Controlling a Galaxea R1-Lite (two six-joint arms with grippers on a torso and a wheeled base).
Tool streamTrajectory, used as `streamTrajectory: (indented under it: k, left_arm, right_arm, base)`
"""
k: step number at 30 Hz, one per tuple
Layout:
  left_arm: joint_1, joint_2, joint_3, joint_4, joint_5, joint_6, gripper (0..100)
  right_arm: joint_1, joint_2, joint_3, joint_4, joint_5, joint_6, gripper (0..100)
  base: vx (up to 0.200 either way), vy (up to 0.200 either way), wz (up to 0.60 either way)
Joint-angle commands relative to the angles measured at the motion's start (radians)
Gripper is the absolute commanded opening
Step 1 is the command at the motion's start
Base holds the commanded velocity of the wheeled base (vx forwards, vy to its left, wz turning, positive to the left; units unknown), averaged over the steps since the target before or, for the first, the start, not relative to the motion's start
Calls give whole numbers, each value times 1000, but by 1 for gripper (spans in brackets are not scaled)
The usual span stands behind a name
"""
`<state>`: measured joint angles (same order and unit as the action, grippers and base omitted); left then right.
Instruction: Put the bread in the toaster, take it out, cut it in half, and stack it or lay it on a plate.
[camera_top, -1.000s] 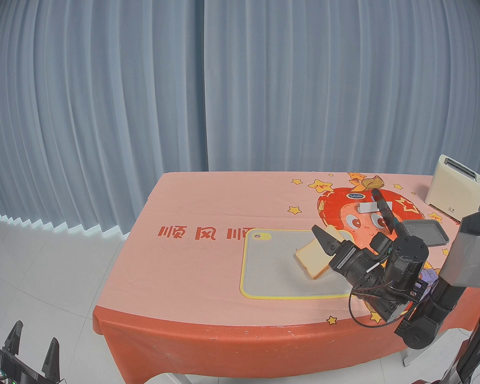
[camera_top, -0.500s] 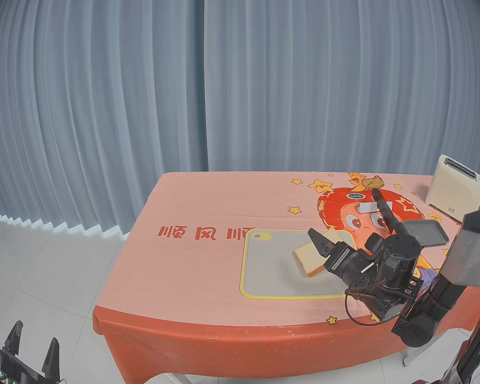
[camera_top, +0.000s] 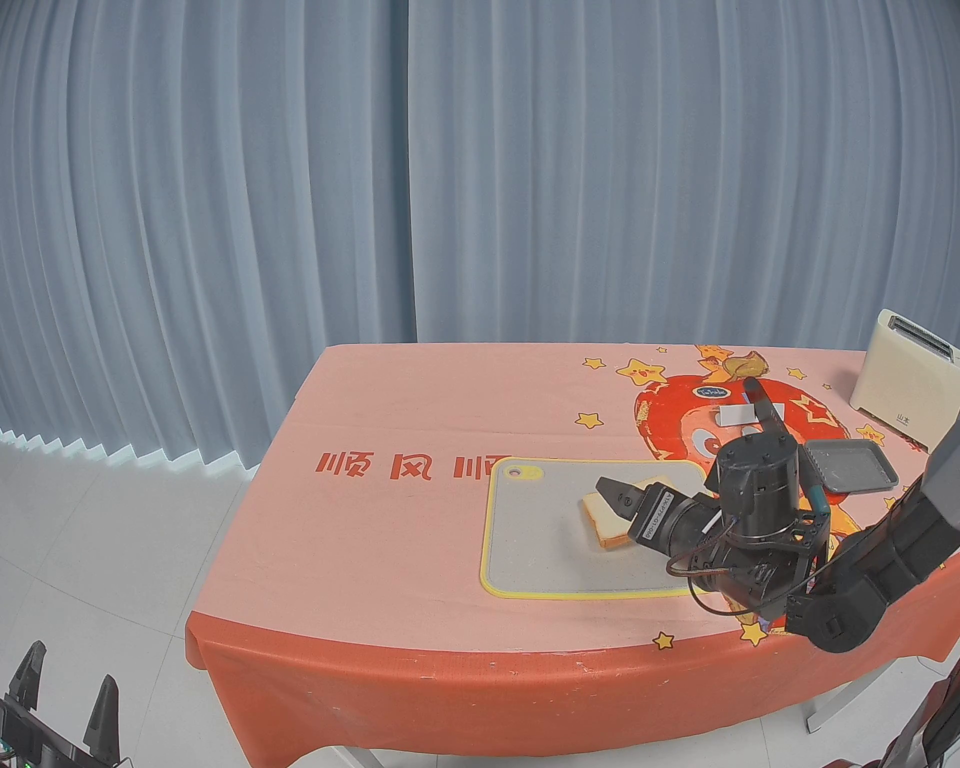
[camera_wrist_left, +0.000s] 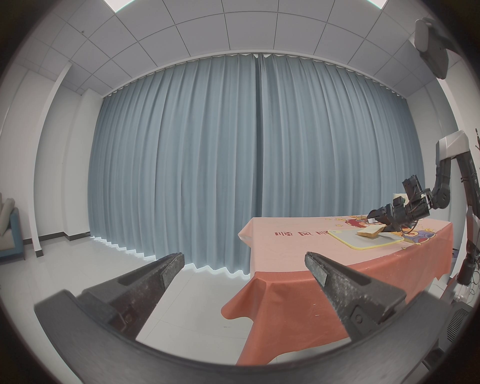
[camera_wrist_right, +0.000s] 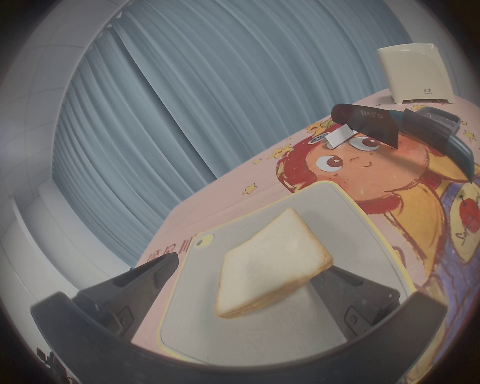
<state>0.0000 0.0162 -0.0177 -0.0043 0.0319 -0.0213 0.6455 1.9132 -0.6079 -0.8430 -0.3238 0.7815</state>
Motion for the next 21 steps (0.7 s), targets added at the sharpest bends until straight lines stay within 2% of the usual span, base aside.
streamTrajectory:
  k: [1, 12, 16, 21]
  left_arm:
    - [2, -5, 18, 0, 0, 0, 100]
    - [0, -5, 18, 0, 0, 0, 100]
    - [0, -7, 18, 0, 0, 0, 100]
    - [0, -5, 18, 0, 0, 0, 100]
  right_arm:
    - [9, -128, -84, 139, 0, 41, 100]
    - [9, -229, -67, 352, 2, 111, 100]
    - [6, -237, -67, 404, 0, 111, 100]
    - [-3, -235, -69, 409, 2, 110, 100]
  base:
    - [0, 0, 0]
    - [0, 0, 0]
    - [0, 0, 0]
    - [0, 0, 0]
